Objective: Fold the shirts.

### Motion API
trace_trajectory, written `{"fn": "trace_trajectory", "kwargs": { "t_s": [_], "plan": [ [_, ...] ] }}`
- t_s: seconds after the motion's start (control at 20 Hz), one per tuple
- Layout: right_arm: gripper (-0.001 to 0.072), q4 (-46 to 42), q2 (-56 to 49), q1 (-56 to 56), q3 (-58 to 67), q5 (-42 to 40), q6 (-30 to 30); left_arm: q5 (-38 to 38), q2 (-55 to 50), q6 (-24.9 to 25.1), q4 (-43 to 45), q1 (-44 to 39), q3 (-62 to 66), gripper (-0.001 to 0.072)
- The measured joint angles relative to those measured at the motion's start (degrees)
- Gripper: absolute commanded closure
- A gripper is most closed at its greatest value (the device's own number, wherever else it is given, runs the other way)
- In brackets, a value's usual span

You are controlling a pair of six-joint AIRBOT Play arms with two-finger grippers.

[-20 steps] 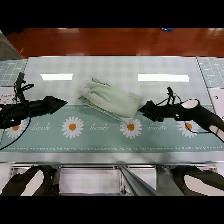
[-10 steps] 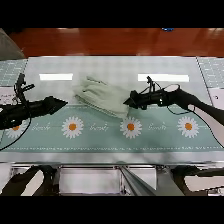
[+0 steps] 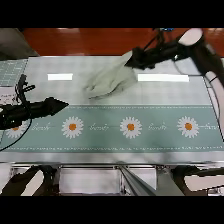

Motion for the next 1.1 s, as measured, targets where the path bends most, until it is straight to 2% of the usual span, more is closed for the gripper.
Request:
{"fn": "trace_trajectory", "kwargs": {
  "t_s": [0.2,0.5,0.75,1.1],
  "plan": [
    [0.0678,-5.44,1.40,-7.67,11.34,8.31,5.46,-1.20,0.00,-0.17,0.00,0.00,0.00,0.0690],
    [0.0678,-7.56,7.85,-25.38,14.14,18.23,8.20,-1.38,0.00,-0.20,-0.02,0.00,0.00,0.0690],
    [0.0679,-10.56,14.80,-41.31,8.72,25.14,8.98,-1.38,0.00,-0.22,-0.02,0.00,0.00,0.0690],
    [0.0677,-24.24,26.82,-58.69,-8.68,33.55,8.50,0.31,0.00,-0.20,-0.04,0.00,0.00,0.0690]
  ]
}}
